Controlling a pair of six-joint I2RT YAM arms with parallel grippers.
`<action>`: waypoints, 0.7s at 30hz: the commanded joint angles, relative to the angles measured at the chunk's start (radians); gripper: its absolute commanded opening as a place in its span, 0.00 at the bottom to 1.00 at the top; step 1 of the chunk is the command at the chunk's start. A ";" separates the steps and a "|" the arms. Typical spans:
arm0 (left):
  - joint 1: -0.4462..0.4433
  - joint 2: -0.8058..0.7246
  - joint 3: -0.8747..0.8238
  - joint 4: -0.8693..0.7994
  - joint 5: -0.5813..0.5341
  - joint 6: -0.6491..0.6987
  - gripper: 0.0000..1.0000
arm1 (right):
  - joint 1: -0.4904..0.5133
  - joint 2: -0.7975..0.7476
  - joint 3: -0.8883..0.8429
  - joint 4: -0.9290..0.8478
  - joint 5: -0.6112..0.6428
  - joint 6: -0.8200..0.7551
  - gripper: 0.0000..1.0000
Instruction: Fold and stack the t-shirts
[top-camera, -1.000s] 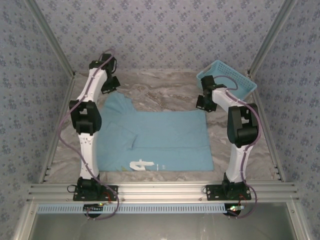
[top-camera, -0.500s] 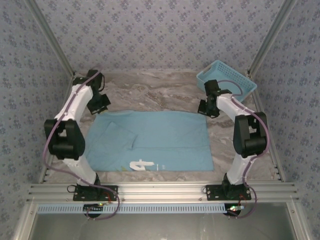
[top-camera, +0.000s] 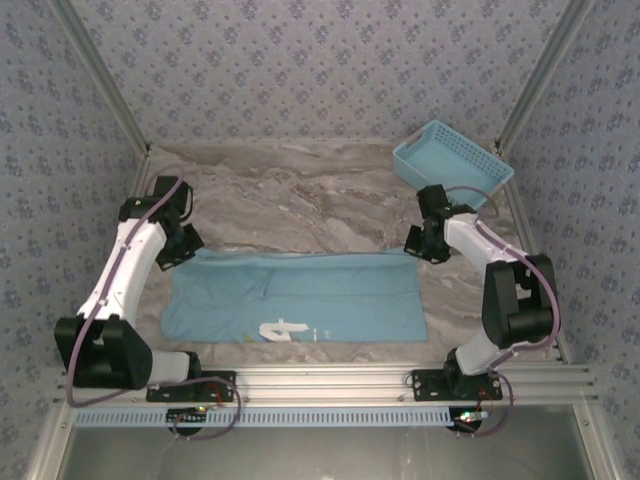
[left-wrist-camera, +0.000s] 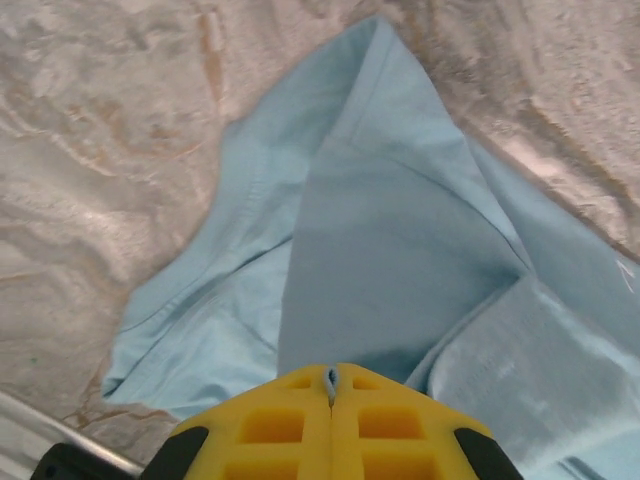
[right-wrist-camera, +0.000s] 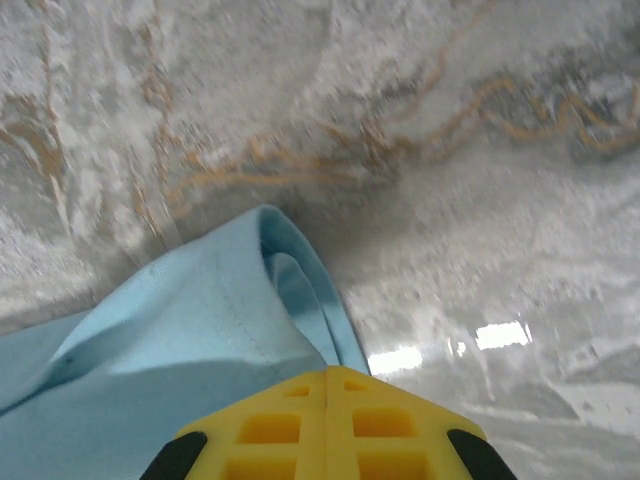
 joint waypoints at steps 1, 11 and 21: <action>0.012 -0.058 -0.043 -0.058 -0.076 -0.046 0.00 | 0.003 -0.067 -0.056 -0.035 0.020 0.030 0.00; 0.012 -0.166 -0.192 -0.077 -0.071 -0.135 0.00 | 0.015 -0.138 -0.131 -0.065 0.014 0.061 0.00; 0.005 -0.184 -0.256 -0.103 -0.084 -0.197 0.00 | 0.036 -0.166 -0.174 -0.099 0.043 0.080 0.00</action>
